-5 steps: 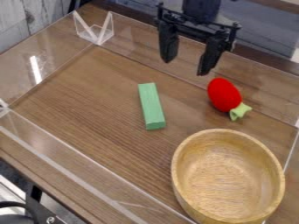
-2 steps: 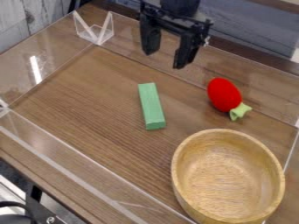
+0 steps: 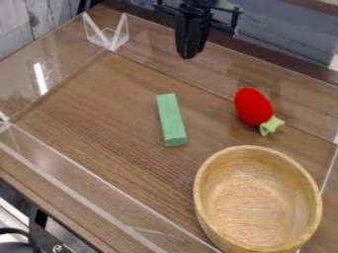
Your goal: Put the green block in the brown bowl
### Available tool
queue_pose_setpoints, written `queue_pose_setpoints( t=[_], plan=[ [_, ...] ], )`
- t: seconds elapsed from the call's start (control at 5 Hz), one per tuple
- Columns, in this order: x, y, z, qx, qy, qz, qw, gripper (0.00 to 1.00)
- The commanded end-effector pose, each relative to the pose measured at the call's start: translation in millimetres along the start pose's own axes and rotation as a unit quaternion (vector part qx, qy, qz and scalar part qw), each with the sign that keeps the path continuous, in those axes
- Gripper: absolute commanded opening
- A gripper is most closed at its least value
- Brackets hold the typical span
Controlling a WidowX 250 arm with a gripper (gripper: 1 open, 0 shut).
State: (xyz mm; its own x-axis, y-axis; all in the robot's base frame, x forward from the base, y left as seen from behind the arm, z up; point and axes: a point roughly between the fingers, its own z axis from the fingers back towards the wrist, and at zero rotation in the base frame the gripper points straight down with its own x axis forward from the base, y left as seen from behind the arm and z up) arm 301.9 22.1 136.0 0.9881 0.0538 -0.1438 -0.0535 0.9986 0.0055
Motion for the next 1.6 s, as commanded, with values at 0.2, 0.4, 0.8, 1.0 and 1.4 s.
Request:
queue_pose_setpoints(
  t=[0.2, 0.4, 0.8, 1.0, 1.4],
  plan=[
    [-14.4, 7, -12.1, -0.011, -0.001, 0.079, 0.9968, 1.0],
    [-25.3, 9, -22.0, -0.025, 0.002, 0.101, 0.9946, 1.0],
    [-35.5, 2, -44.7, -0.048, -0.008, 0.136, 0.9896, 1.0],
    [-37.2, -4, -60.8, -0.059, -0.025, 0.171, 0.9833, 1.0],
    [-28.9, 7, -84.7, -0.077, -0.074, 0.244, 0.9639, 1.0]
  ],
)
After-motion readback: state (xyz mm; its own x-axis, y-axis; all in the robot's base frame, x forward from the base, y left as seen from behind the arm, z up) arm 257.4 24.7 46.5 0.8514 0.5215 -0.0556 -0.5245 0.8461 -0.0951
